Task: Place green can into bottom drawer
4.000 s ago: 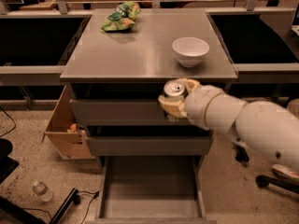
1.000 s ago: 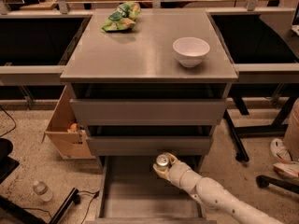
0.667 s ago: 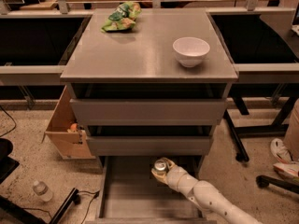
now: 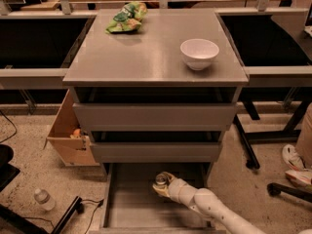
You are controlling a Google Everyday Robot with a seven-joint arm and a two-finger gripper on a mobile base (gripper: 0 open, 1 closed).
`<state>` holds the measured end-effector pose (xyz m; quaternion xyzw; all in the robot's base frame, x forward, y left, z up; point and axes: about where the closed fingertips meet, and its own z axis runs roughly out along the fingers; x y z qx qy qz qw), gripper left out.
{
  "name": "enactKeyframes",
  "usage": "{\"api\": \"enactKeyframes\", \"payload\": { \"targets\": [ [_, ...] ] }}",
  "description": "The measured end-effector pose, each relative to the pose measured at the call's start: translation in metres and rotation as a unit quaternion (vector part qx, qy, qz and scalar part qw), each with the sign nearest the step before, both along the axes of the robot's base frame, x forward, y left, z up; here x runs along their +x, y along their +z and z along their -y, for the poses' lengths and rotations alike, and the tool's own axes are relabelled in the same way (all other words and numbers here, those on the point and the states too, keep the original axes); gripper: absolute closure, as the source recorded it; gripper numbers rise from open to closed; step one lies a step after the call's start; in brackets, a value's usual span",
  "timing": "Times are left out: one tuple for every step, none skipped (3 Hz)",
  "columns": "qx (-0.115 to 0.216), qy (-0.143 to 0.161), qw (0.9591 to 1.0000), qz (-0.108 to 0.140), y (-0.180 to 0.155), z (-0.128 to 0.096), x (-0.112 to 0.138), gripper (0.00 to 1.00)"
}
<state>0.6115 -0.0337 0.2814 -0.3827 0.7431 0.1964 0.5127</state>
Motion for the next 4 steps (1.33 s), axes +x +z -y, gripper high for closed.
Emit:
{"api": "enactKeyframes", "payload": {
  "targets": [
    [-0.006, 0.004, 0.9999, -0.01, -0.026, -0.007, 0.003, 1.0],
    [-0.013, -0.004, 0.9997, -0.02, -0.049, -0.006, 0.0, 1.0],
    [-0.017, -0.012, 0.9994, -0.027, -0.065, -0.004, -0.006, 1.0],
    [-0.01, -0.025, 0.9991, -0.032, -0.069, -0.001, -0.012, 1.0]
  ]
}}
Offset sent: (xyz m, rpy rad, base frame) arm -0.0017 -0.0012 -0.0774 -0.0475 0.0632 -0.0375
